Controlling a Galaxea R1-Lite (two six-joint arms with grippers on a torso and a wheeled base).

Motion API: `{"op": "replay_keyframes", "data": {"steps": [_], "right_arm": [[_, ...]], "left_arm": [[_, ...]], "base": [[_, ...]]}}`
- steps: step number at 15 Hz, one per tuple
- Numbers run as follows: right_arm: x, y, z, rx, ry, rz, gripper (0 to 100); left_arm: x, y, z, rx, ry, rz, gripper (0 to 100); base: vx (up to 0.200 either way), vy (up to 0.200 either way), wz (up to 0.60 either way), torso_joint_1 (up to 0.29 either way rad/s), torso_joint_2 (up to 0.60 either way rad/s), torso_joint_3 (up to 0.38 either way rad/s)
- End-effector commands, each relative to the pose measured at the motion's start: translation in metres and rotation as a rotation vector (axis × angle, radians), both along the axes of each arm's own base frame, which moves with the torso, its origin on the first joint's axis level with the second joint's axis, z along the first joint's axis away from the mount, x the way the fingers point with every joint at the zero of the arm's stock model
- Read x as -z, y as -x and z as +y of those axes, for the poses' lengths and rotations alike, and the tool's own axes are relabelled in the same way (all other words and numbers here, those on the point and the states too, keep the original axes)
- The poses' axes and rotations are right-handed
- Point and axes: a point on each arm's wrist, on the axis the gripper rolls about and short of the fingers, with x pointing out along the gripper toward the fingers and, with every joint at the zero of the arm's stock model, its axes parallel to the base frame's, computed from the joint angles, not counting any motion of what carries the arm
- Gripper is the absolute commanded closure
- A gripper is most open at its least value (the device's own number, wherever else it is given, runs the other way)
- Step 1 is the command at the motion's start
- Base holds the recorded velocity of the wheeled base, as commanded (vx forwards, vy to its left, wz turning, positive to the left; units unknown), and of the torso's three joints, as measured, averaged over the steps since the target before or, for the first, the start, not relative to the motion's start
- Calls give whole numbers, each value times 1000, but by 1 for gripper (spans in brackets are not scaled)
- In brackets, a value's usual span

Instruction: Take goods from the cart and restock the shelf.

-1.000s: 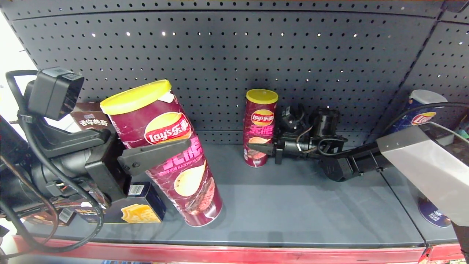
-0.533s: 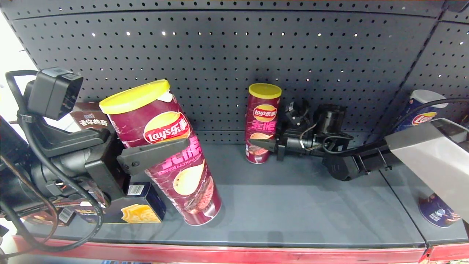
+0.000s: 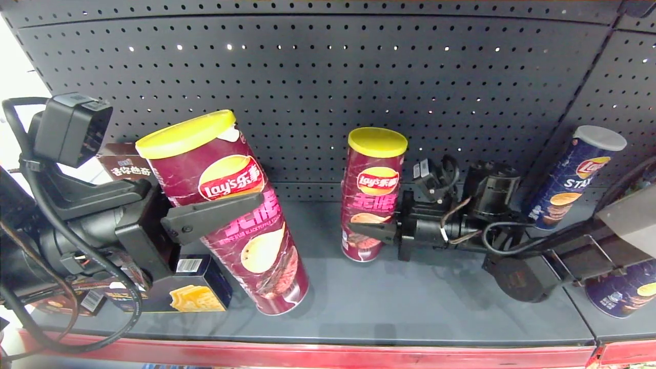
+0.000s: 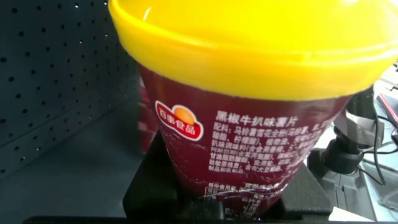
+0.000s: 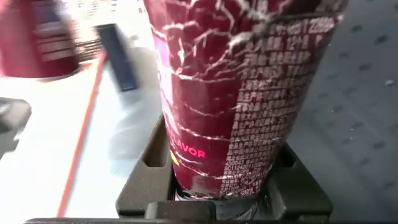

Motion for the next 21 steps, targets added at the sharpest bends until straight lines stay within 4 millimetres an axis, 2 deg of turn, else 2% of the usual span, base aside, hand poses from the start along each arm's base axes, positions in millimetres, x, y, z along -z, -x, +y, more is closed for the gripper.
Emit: {"op": "replay_keyframes", "data": {"steps": [1, 4, 7, 9, 14, 21], "right_arm": [[-3, 41, -12, -18, -9, -15, 100], [11, 63, -25, -16, 10, 13, 100], [19, 71, -30, -10, 16, 22, 100], [38, 78, -30, 11, 52, 55, 100], [55, 71, -25, 10, 76, 70, 100], [58, 59, -19, 16, 72, 64, 100]], "left_arm": [[0, 1, 0, 0, 0, -1, 100], [1, 1, 0, 0, 0, 2, 100], [1, 1, 0, 0, -1, 4, 100], [2, 0, 1, -5, -1, 5, 100], [2, 1, 2, -6, -1, 5, 100], [3, 1, 2, -8, -3, 11, 100]], "base": [[0, 0, 0, 0, 0, 0], [0, 0, 0, 0, 0, 0], [0, 0, 0, 0, 0, 0], [0, 0, 0, 0, 0, 0], [0, 0, 0, 0, 0, 0], [0, 0, 0, 0, 0, 0]]}}
